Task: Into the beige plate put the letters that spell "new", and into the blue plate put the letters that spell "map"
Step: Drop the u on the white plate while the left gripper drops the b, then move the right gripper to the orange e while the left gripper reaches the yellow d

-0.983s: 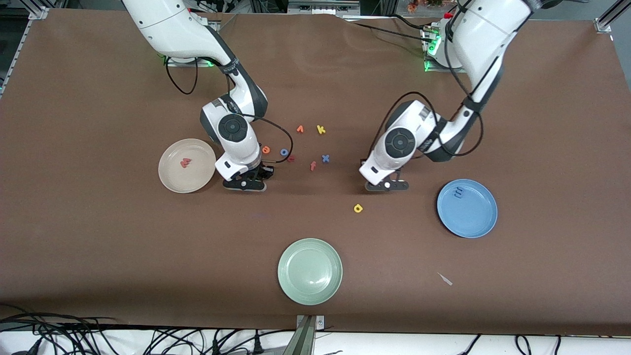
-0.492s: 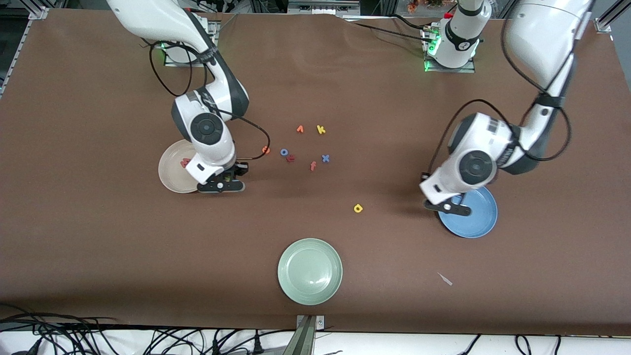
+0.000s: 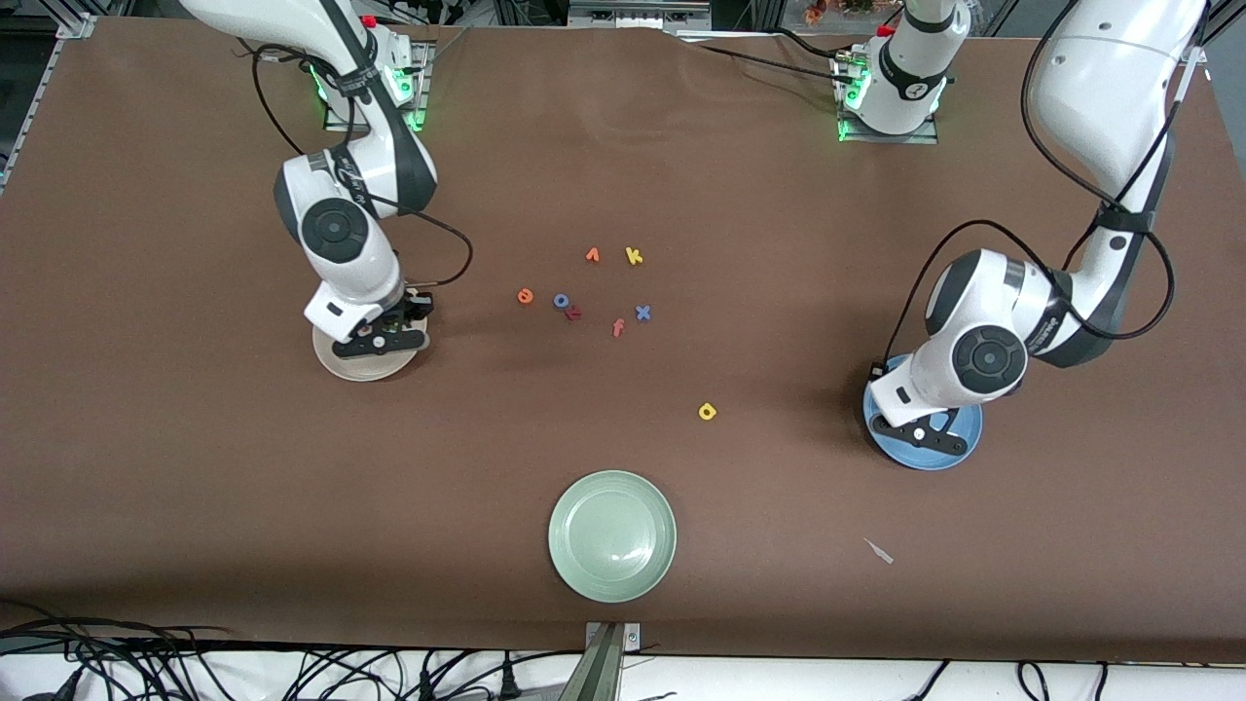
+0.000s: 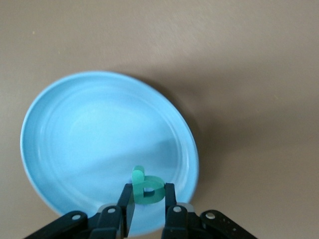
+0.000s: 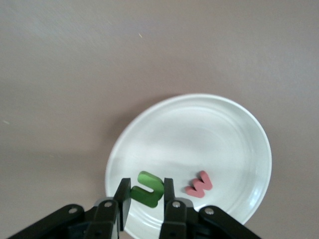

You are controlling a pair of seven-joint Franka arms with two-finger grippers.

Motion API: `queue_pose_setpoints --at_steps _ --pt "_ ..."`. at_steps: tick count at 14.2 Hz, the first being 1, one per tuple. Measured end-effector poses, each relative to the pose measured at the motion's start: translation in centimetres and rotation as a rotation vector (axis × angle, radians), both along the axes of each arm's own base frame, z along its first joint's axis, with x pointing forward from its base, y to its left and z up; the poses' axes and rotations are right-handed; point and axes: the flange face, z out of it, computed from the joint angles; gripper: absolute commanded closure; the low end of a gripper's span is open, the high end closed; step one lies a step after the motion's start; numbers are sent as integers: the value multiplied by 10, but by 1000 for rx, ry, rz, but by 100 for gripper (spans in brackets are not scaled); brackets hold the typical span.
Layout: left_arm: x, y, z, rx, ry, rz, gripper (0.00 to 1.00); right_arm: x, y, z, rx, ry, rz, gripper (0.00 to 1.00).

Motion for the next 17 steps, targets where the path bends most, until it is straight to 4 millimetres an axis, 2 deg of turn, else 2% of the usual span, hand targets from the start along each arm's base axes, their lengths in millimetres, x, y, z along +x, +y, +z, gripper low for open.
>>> queue_pose_setpoints --at_steps 1,2,3,4,5,8,9,11,12,14,17 --pt "4 4 -11 -11 -7 7 46 -9 -8 -9 7 -7 -1 77" --pt "6 8 -22 -18 -6 13 14 -16 -14 -17 11 -10 -2 73" --pt "6 10 -29 -23 -2 17 0 -21 -19 -22 13 -11 -2 38" --pt "7 10 -32 -26 -1 18 0 -24 -21 -25 14 -9 -4 11" --pt "8 10 -32 -26 -3 19 0 -26 -23 -25 13 -8 -7 4" --pt "14 4 -20 -37 -23 6 0 -24 -25 -17 20 -21 -13 2" --pt "15 -7 -10 -48 -30 -7 0 -24 -24 -13 24 -26 -13 2" --pt "15 -43 18 -85 -51 -20 0 -27 -12 -7 34 -36 -17 2" --pt "13 -61 30 -103 -60 -7 0 -31 1 -6 40 -41 -30 2" --pt "6 -95 43 -119 -72 45 0 -46 38 -6 56 -48 -60 2" --pt "-11 -156 44 -98 -91 198 0 -66 88 -3 81 -62 -81 2"
